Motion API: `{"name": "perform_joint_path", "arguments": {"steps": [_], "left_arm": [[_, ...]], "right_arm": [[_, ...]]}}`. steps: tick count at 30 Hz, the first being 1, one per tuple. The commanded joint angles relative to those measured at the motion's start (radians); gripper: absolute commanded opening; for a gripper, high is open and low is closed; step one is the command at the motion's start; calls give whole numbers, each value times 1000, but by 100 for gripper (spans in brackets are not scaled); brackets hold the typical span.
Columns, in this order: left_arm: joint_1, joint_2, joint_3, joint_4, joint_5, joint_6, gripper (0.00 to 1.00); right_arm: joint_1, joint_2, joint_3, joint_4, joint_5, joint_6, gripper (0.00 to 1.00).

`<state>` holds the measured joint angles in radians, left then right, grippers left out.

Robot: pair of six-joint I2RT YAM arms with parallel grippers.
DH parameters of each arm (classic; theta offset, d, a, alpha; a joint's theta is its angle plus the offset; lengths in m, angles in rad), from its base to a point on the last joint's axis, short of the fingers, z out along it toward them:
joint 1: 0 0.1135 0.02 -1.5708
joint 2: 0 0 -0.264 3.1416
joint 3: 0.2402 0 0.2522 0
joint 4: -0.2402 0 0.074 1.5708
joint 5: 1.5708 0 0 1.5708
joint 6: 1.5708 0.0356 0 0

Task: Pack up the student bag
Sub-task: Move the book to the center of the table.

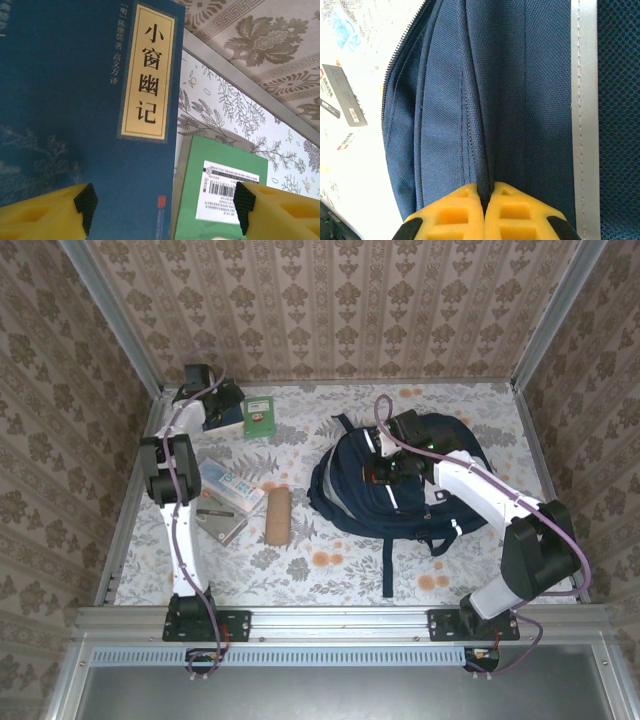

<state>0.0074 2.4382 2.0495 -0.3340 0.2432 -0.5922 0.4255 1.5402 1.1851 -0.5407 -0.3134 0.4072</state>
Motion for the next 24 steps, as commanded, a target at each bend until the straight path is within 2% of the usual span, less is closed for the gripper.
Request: {"name": "perform_joint_path", "arguments": {"steps": [1, 4, 6, 16, 24], "left_arm": [[-2, 42, 60, -101, 43, -36, 76], [-5, 48, 38, -122, 81, -70, 74], [-14, 19, -25, -105, 100, -82, 73], [-118, -243, -500, 55, 122, -125, 73], [-241, -422, -784, 129, 101, -153, 73]], "right_arm": [[15, 5, 45, 8, -2, 21, 1], [19, 6, 42, -23, 9, 12, 8], [22, 10, 43, -31, 19, 2, 10], [37, 47, 88, -43, 31, -25, 31], [76, 93, 175, -21, 24, -30, 35]]}}
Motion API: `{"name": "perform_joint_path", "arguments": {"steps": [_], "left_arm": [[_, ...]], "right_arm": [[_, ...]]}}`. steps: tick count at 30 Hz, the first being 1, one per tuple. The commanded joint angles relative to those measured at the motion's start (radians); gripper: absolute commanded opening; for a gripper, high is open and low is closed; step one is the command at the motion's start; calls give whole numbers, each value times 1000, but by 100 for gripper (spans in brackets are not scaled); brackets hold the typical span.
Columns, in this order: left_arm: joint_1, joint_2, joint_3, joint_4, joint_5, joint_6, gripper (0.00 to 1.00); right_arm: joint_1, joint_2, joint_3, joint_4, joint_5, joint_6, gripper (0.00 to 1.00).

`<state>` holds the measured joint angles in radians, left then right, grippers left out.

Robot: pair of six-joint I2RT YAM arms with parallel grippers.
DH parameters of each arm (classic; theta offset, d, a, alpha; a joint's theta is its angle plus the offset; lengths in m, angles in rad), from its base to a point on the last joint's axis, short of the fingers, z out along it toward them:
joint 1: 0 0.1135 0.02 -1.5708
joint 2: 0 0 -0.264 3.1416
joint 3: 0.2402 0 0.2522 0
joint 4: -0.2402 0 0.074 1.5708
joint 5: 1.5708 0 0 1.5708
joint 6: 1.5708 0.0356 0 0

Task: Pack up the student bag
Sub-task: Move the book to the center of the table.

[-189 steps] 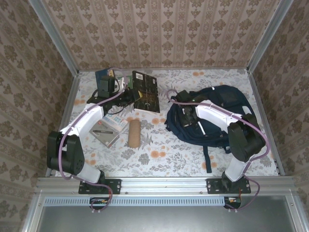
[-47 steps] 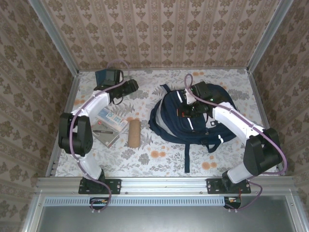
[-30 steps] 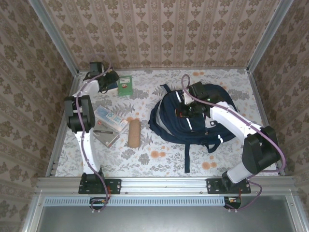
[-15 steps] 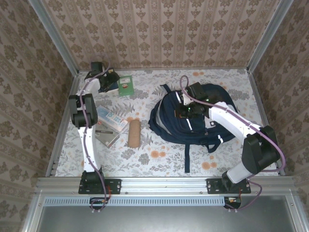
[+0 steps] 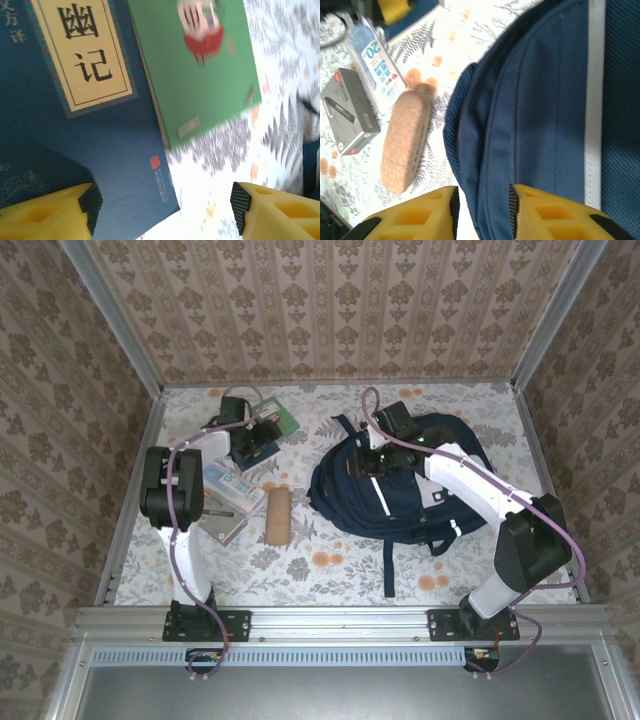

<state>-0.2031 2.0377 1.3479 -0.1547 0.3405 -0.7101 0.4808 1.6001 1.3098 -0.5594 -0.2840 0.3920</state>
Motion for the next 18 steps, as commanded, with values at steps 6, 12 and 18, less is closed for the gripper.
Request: {"name": "perform_joint_path", "arguments": {"steps": [6, 12, 18], "left_arm": [[-91, -119, -215, -2, 9, -64, 74], [-92, -256, -254, -33, -18, -48, 76], [-31, -336, -301, -49, -29, -25, 77]], "right_arm": [[70, 136, 140, 30, -24, 16, 36], [117, 262, 259, 77, -17, 59, 38], [142, 409, 371, 103, -9, 93, 34]]}}
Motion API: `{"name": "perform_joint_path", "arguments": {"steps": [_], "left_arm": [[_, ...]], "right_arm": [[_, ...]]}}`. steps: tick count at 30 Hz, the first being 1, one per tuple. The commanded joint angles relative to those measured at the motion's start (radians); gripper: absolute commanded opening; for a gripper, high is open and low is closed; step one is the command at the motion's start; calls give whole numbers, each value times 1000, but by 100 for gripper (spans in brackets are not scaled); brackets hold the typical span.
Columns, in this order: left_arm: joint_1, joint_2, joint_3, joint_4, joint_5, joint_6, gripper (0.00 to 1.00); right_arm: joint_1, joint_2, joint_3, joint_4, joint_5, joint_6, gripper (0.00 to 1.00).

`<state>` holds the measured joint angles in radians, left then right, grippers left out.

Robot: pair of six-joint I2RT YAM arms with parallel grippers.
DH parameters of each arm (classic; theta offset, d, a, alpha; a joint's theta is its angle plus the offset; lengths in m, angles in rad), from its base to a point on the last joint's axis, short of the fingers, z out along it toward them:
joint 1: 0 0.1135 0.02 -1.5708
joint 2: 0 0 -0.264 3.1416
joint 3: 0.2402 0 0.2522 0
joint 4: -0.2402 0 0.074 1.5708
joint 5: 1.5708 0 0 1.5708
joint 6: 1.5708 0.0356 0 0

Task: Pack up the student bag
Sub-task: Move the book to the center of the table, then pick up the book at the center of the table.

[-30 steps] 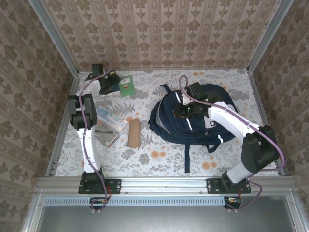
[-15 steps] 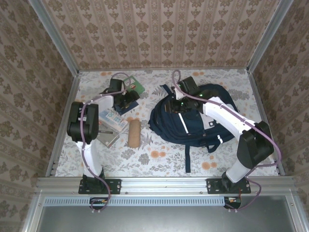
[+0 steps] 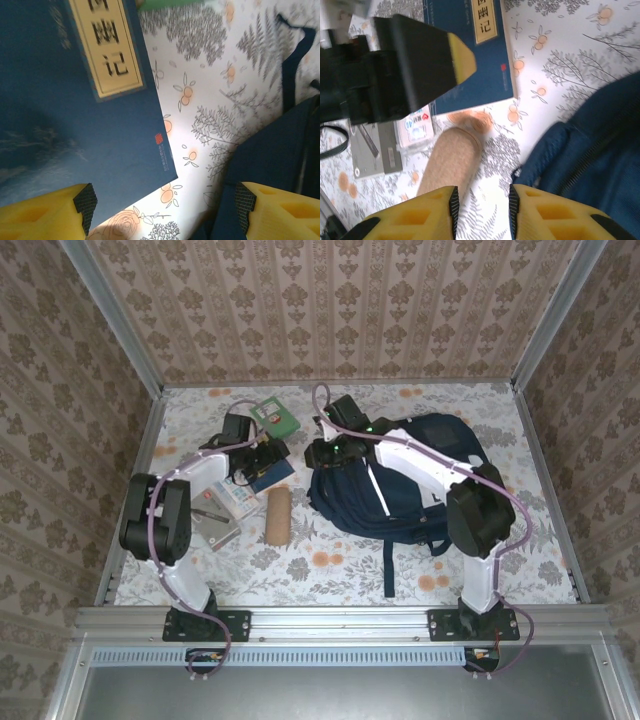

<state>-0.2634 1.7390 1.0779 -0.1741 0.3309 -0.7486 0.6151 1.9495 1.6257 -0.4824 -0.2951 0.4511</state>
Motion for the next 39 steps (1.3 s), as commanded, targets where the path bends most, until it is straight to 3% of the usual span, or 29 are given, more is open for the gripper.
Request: {"name": "perform_joint_path", "arguments": {"steps": [1, 12, 20, 39], "left_arm": [[41, -39, -45, -21, -19, 10, 77], [99, 8, -113, 31, -67, -18, 76], [99, 9, -107, -13, -107, -29, 75], [102, -56, -138, -25, -143, -28, 75]], "right_arm": [[9, 84, 74, 30, 3, 40, 33], [27, 323, 288, 26, 36, 42, 30], [37, 446, 402, 17, 59, 2, 34], [61, 595, 531, -45, 69, -21, 37]]}}
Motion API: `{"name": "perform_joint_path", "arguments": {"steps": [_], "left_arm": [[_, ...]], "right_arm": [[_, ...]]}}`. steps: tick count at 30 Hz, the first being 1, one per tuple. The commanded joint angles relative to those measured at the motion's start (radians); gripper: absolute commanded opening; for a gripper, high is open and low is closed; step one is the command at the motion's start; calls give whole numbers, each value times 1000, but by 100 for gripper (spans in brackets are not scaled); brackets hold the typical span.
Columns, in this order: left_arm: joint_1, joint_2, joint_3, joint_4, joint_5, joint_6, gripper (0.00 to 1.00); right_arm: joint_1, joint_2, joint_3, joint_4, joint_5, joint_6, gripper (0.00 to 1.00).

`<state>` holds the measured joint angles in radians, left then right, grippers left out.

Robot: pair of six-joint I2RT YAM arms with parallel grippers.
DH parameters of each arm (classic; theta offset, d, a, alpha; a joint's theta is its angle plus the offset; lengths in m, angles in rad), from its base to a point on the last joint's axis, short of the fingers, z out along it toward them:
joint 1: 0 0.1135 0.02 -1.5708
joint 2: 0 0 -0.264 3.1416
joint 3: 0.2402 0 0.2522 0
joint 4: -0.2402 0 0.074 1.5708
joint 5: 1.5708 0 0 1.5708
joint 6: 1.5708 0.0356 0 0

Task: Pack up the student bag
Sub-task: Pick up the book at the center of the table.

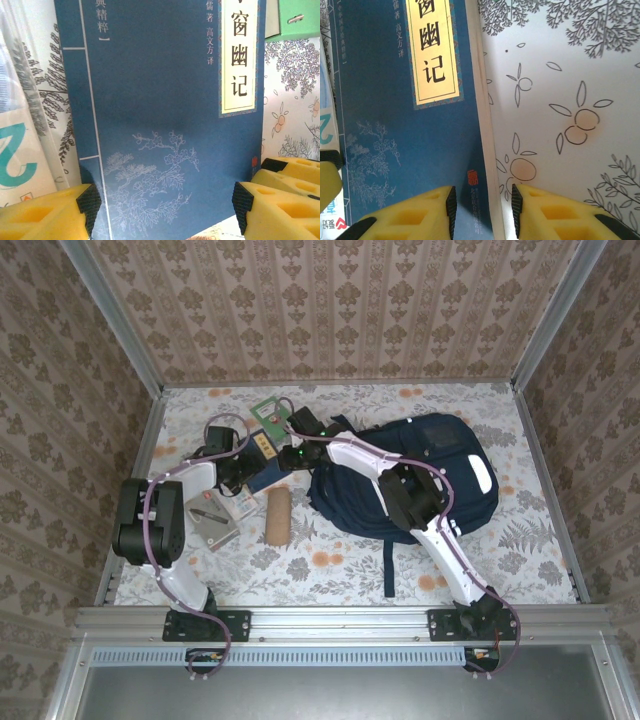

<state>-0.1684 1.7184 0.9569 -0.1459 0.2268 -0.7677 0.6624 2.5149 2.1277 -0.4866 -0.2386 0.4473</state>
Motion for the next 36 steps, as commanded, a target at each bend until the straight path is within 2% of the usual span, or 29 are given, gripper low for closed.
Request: {"name": "perform_joint_path", "arguments": {"steps": [1, 7, 15, 20, 24, 30, 36], "left_arm": [[9, -44, -16, -45, -26, -7, 76], [15, -65, -14, -63, -32, -2, 76], [18, 17, 5, -56, 2, -7, 76], [13, 56, 19, -43, 21, -6, 76], [9, 77, 32, -36, 25, -8, 76], [10, 77, 44, -107, -27, 4, 75], [-5, 51, 76, -96, 19, 30, 75]], "right_arm": [[15, 32, 31, -46, 18, -20, 35], [16, 46, 35, -100, 56, -16, 26], [16, 34, 21, -118, 58, -13, 20], [15, -14, -48, -108, 79, 5, 16], [23, -80, -144, -64, 84, 26, 16], [25, -159, -250, -12, 95, 44, 16], [22, -145, -167, -38, 93, 0, 23]]}}
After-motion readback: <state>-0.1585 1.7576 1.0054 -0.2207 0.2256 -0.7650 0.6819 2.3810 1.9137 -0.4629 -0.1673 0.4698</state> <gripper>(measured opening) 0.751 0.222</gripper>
